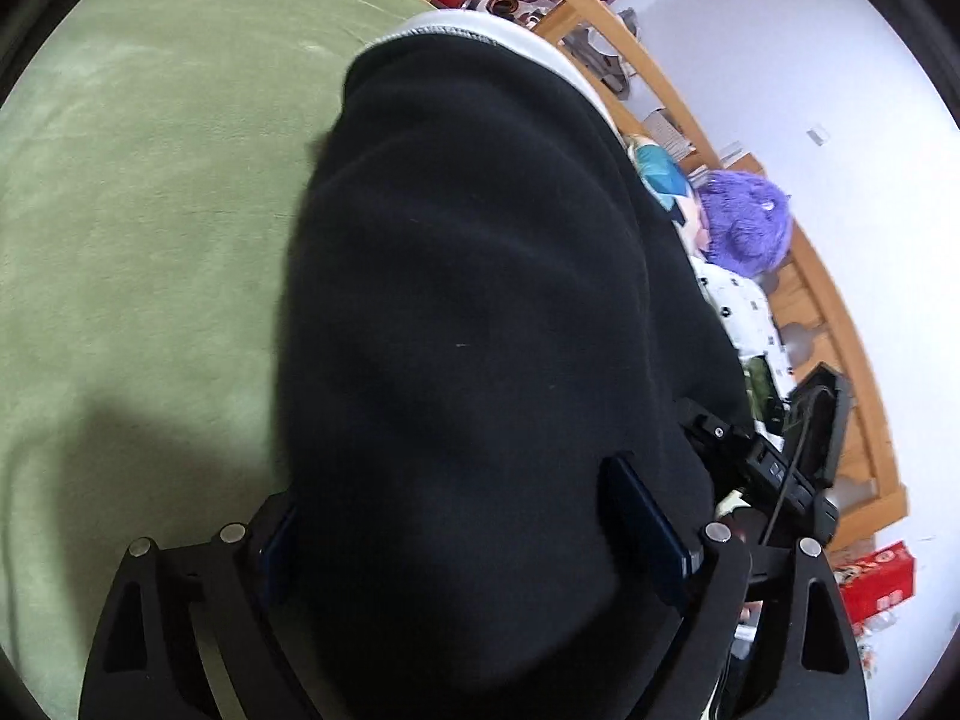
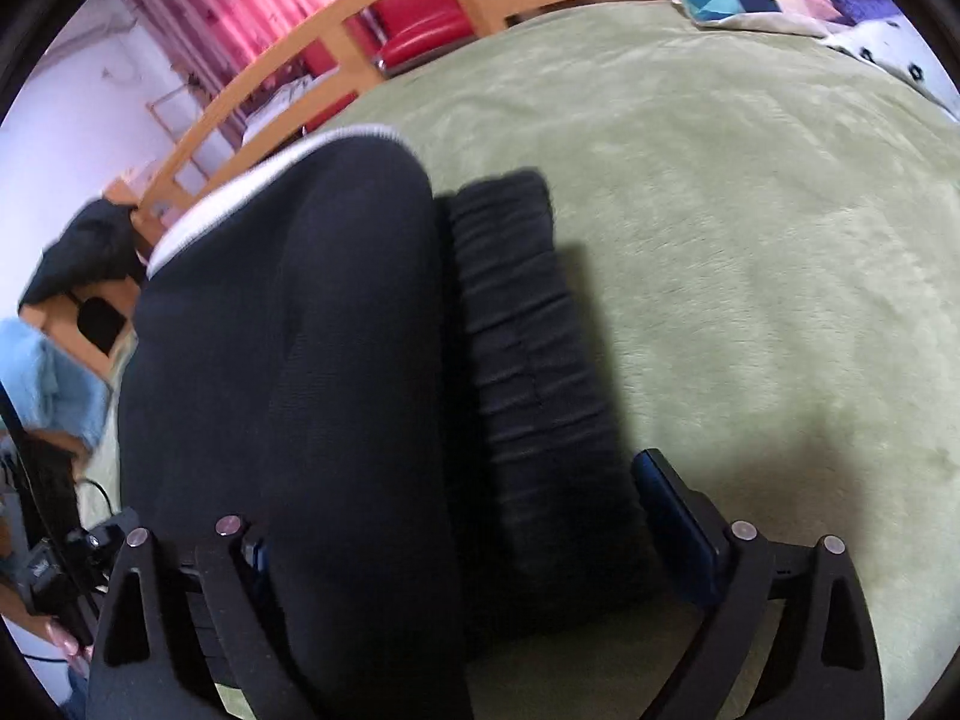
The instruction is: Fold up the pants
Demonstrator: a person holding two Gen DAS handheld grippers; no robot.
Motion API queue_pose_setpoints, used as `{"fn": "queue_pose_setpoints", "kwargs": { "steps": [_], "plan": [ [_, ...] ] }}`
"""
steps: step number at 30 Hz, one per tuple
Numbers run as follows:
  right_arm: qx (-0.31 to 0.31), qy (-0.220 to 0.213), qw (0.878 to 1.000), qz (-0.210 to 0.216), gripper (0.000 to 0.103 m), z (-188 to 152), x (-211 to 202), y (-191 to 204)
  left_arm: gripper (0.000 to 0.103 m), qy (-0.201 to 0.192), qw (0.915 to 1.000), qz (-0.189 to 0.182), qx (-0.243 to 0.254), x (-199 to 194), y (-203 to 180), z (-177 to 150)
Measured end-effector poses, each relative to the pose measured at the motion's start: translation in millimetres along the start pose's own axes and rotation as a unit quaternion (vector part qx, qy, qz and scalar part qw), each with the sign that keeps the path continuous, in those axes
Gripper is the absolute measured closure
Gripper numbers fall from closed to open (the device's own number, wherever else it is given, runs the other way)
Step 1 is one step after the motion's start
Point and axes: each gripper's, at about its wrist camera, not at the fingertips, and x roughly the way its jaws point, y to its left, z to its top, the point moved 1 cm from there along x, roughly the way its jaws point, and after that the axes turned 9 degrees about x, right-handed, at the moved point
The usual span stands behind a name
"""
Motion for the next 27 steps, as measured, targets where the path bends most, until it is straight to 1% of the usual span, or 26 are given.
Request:
{"fn": "queue_pose_setpoints", "kwargs": {
  "steps": [1, 2, 3, 4, 5, 6, 8, 9, 10, 11, 13, 14, 16, 17, 19, 20, 22, 23, 24, 25, 26, 27],
  "plan": [
    [-0.006, -0.003, 1.0, -0.003, 0.007, -1.3, 0.8, 2.0, 0.015, -0.001, 1.0, 0.004, -0.001, 0.8, -2.0, 0.5],
    [-0.007, -0.004, 1.0, -0.003, 0.008, -2.6, 1.0, 2.0, 0.024, -0.002, 1.0, 0.007, 0.005, 0.3, -4.7, 0.3],
    [-0.008, -0.002, 1.0, -0.002, 0.009, -3.4, 0.8, 2.1, 0.031, -0.003, 0.9999, 0.009, 0.01, -0.5, -6.8, 2.3],
    [-0.017, -0.001, 1.0, -0.002, 0.016, -4.0, -0.9, 3.2, 0.042, -0.005, 0.9997, 0.011, 0.021, -3.1, -9.3, 1.3],
    [-0.026, -0.008, 1.0, -0.003, 0.025, -5.4, -6.4, 5.3, 0.051, -0.008, 0.9995, 0.006, 0.031, -6.7, -10.8, 0.6],
    [-0.034, -0.015, 0.999, -0.005, 0.031, -5.6, -12.2, 8.8, 0.055, -0.012, 0.9992, 0.003, 0.037, -12.1, -10.8, 0.4],
    [-0.059, -0.033, 0.997, -0.022, 0.054, -10.7, -27.6, 21.7, 0.063, -0.026, 0.9989, -0.015, 0.037, -25.0, -14.4, 1.6],
    [-0.06, -0.044, 0.997, -0.023, 0.06, -13.8, -37.9, 28.4, 0.064, -0.027, 0.9987, -0.022, 0.038, -30.6, -16.4, 3.7],
    [-0.058, -0.048, 0.997, -0.019, 0.068, -14.5, -45.6, 32.9, 0.066, -0.034, 0.9984, -0.024, 0.039, -40.6, -21.9, 5.7],
    [-0.058, -0.052, 0.997, -0.016, 0.072, -16.4, -55.3, 40.2, 0.067, -0.039, 0.998, -0.028, 0.042, -48.5, -25.1, 7.4],
    [-0.062, -0.058, 0.996, -0.02, 0.075, -23.3, -72.3, 56.0, 0.068, -0.045, 0.9972, -0.026, 0.054, -71.4, -33.7, 10.1],
    [-0.072, -0.059, 0.996, -0.015, 0.077, -29.5, -83.5, 66.1, 0.069, -0.045, 0.9971, -0.025, 0.057, -81.1, -34.7, 9.9],
    [-0.08, -0.056, 0.995, -0.011, 0.078, -44.4, -102.5, 85.3, 0.069, -0.046, 0.9971, -0.029, 0.053, -103.7, -32.6, 8.0],
    [-0.078, -0.054, 0.995, -0.01, 0.078, -54.3, -111.3, 94.7, 0.069, -0.046, 0.9975, -0.03, 0.045, -122.1, -27.9, 2.2],
    [-0.087, -0.052, 0.995, -0.003, 0.078, -80.6, -127.6, 111.6, 0.069, -0.043, 0.9977, -0.025, 0.045, -148.7, -17.8, -11.9],
    [-0.091, -0.051, 0.995, 0.007, 0.078, -96.5, -136.3, 121.3, 0.069, -0.047, 0.9976, -0.018, 0.048, -171.6, -13.8, -25.5],
    [-0.1, -0.046, 0.994, 0.023, 0.078, -126.8, -148.8, 140.4, 0.069, -0.046, 0.9973, -0.004, 0.056, -199.2, -10.1, -44.5],
    [-0.099, -0.045, 0.994, 0.031, 0.078, -143.7, -155.1, 151.2, 0.069, -0.047, 0.9972, 0.003, 0.057, -220.6, -5.6, -59.3],
    [-0.096, -0.041, 0.994, 0.04, 0.078, -158.7, -159.8, 158.3, 0.069, -0.045, 0.9973, 0.007, 0.058, -231.1, -2.4, -66.6],
    [-0.095, -0.037, 0.994, 0.046, 0.078, -174.1, -162.0, 165.6, 0.069, -0.043, 0.9975, 0.012, 0.055, -245.2, 3.7, -77.9],
    [-0.092, -0.029, 0.994, 0.056, 0.078, -196.1, -164.9, 174.3, 0.069, -0.04, 0.9982, 0.014, 0.042, -263.0, 13.6, -94.2],
    [-0.094, -0.024, 0.993, 0.061, 0.078, -207.9, -165.8, 177.7, 0.069, -0.035, 0.9986, 0.016, 0.036, -274.5, 23.1, -106.8]
  ]
}}
